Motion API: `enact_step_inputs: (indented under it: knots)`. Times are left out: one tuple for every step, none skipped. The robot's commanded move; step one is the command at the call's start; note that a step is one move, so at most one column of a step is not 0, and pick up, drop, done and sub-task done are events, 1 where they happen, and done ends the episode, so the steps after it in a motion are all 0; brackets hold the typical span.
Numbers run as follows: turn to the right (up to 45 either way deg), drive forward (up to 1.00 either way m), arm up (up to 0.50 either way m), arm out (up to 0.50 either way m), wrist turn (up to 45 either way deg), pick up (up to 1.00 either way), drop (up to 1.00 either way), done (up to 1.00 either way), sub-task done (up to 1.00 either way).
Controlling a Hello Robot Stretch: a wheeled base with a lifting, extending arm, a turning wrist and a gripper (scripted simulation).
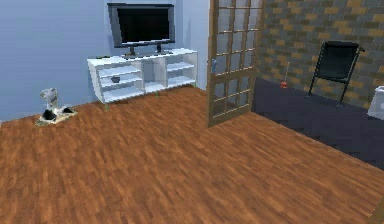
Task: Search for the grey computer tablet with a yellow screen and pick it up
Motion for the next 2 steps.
enact_step_inputs:
  knots:
    - [0.0,0.0,0.0,0.0,0.0,1.0,0.0,0.0,0.0]
    - [0.0,0.0,0.1,0.0,0.0,0.0,0.0,0.0,0.0]
